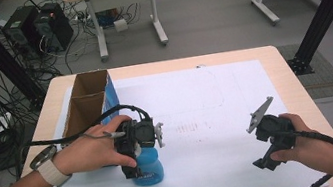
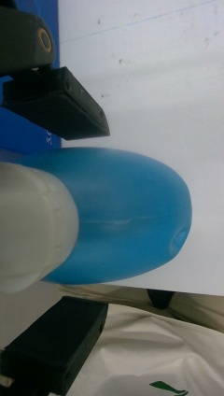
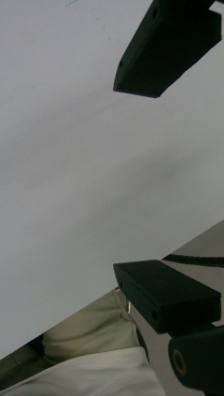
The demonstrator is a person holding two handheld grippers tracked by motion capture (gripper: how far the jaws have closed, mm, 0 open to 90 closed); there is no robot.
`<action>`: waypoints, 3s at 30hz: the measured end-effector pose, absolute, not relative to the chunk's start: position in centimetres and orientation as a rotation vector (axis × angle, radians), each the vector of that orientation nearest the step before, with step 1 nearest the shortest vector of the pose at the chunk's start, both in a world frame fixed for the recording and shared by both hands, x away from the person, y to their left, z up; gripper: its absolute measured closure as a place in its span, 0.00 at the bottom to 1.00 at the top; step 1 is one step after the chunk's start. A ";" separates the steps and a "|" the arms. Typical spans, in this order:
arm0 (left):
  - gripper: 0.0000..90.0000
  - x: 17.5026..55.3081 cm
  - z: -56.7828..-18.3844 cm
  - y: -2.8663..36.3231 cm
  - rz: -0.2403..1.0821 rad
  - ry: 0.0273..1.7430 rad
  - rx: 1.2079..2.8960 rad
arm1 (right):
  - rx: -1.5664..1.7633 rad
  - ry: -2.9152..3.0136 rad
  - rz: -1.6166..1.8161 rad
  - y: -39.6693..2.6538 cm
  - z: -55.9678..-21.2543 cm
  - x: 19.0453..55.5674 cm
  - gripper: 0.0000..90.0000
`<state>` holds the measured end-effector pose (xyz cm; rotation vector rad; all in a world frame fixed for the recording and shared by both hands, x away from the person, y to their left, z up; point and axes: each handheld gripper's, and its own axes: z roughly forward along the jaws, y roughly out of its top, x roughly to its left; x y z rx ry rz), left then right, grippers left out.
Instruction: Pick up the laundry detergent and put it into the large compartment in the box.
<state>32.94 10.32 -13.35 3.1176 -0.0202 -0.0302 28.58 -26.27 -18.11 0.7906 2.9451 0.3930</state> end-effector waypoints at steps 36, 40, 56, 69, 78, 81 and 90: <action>0.42 32.9 -14.6 9.8 0.003 0.050 3.149 | 0.787 2.945 0.400 -26.4 -18.2 28.5 0.12; 0.42 33.2 -13.6 9.3 -0.010 0.134 3.175 | 0.787 2.943 0.405 -26.5 -18.2 28.4 0.12; 0.42 36.0 -4.6 13.1 -0.091 0.782 2.968 | 0.740 2.957 0.406 -25.9 -18.3 29.5 0.12; 0.42 36.7 1.4 17.8 -0.131 1.100 2.759 | 0.672 2.970 0.419 -25.2 -18.1 30.7 0.12; 0.42 36.9 5.3 21.2 -0.049 1.363 2.649 | 0.631 2.973 0.421 -25.0 -17.9 31.0 0.12; 0.42 37.0 6.0 22.4 -0.020 1.429 2.603 | 0.621 2.971 0.421 -24.8 -17.7 31.2 0.12; 0.42 38.3 5.9 24.6 0.024 1.644 2.500 | 0.594 2.971 0.423 -24.3 -17.5 31.6 0.12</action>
